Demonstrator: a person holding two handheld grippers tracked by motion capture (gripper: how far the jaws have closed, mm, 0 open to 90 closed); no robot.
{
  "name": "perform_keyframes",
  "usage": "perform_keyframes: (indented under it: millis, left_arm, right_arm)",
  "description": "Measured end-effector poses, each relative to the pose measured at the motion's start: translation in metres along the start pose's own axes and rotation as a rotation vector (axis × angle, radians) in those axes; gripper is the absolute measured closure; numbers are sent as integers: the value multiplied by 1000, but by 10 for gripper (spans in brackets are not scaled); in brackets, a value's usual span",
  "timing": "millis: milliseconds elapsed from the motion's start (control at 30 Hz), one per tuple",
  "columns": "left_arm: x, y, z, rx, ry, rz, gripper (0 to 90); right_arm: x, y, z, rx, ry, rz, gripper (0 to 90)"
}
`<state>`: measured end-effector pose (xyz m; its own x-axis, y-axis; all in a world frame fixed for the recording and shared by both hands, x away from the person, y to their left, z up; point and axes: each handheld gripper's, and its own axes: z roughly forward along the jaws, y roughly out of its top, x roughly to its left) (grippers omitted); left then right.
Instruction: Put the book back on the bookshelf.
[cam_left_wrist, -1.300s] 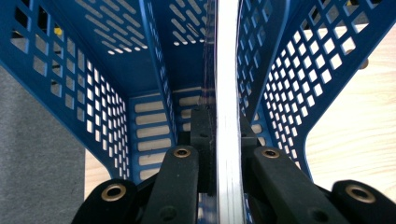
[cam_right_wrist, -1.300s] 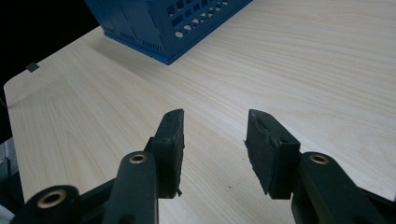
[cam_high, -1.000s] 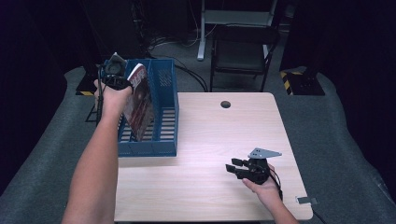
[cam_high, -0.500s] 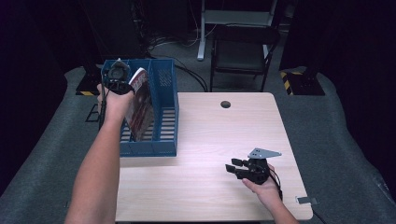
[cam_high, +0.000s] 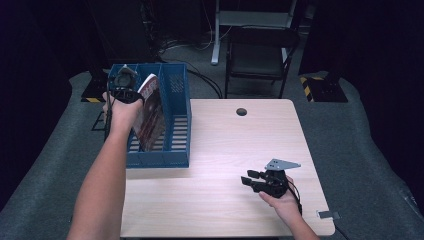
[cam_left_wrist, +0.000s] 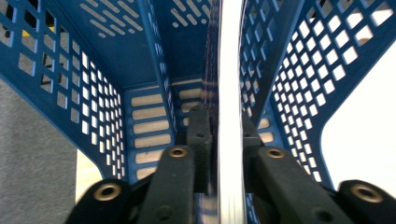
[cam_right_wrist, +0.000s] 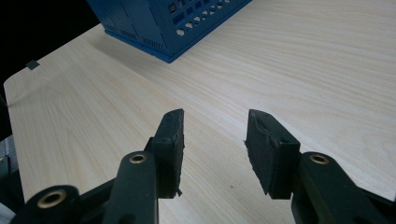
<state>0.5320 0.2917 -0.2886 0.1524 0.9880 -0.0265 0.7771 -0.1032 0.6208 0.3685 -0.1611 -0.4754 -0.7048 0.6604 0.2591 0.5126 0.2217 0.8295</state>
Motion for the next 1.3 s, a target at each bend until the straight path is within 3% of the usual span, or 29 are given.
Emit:
perform_keyframes:
  millis: [167, 267, 467, 567, 733, 900, 1300]
  left_arm:
    - [2, -4, -10, -20, -12, -10, 773]
    - [2, -7, -16, -11, -16, 10, 773]
    - [2, -17, -27, -40, -30, 38, 773]
    - [1, -23, -29, -71, -57, 40, 773]
    - [-2, -32, -30, -118, -55, 61, 788]
    - [-2, -40, -28, -170, -56, 51, 812]
    - [0, -48, -26, -226, -58, 34, 824]
  right_arm:
    - [-1, 0, 0, -3, -5, 2, 568]
    - [-1, 0, 0, 2, -5, -3, 568]
    - [1, 0, 2, 4, -5, 12, 568]
    - [0, 0, 3, 8, -5, 0, 568]
    - [0, 0, 4, 8, -6, -2, 568]
    - [1, -1, 5, 11, -6, 0, 568]
    - [0, -1, 4, 7, -4, 2, 568]
